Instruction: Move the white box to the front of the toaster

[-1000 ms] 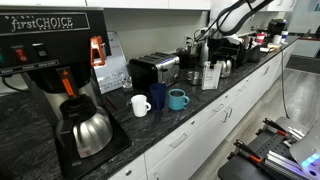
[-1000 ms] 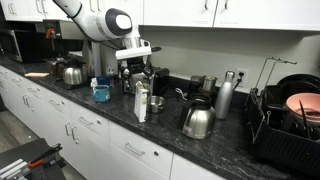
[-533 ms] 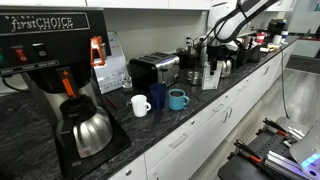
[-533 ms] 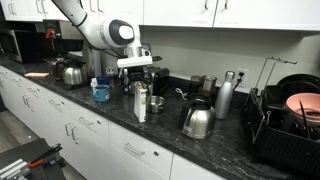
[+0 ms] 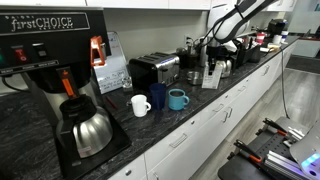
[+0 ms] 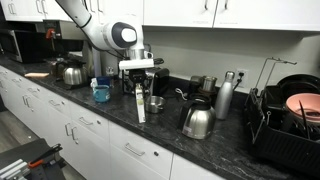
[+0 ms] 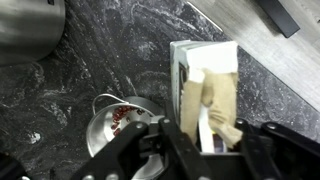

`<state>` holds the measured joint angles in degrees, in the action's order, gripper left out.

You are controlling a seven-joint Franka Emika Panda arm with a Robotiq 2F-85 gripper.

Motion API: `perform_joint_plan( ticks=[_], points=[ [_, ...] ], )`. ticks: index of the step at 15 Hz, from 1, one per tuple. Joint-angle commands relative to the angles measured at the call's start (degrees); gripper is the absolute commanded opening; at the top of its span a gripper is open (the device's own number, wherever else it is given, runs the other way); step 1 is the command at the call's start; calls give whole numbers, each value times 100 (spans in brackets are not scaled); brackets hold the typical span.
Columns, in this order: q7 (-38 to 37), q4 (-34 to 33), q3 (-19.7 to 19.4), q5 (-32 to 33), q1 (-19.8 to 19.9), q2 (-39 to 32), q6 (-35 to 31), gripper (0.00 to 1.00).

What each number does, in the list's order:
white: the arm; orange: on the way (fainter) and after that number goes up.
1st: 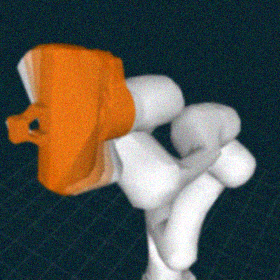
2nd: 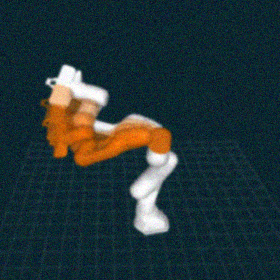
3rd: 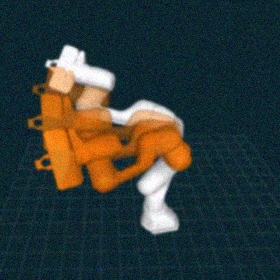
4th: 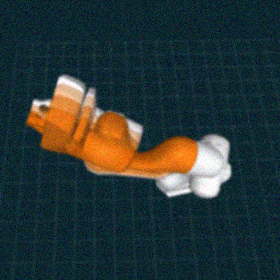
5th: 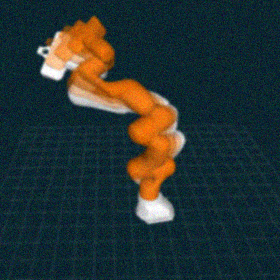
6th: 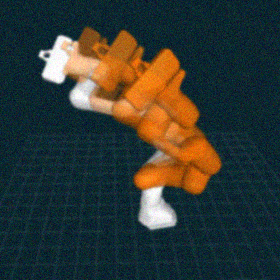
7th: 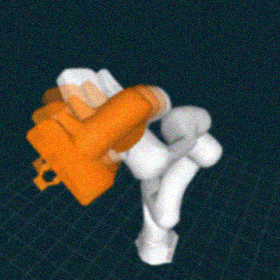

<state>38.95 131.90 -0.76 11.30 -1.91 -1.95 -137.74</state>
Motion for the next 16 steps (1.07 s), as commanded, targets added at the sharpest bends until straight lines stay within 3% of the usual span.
perform_joint_plan(
  ticks=[1, 4, 12, 16],
  points=[
    [-68, -145, 31, -112, 109, -115, -18, 10],
    [-294, -275, 39, -140, 126, -110, 298, 1],
    [-500, -819, 66, -306, 108, 2, 1539, 3],
    [-1061, -1187, 160, -674, 22, -12, 2274, 3]
  ],
)
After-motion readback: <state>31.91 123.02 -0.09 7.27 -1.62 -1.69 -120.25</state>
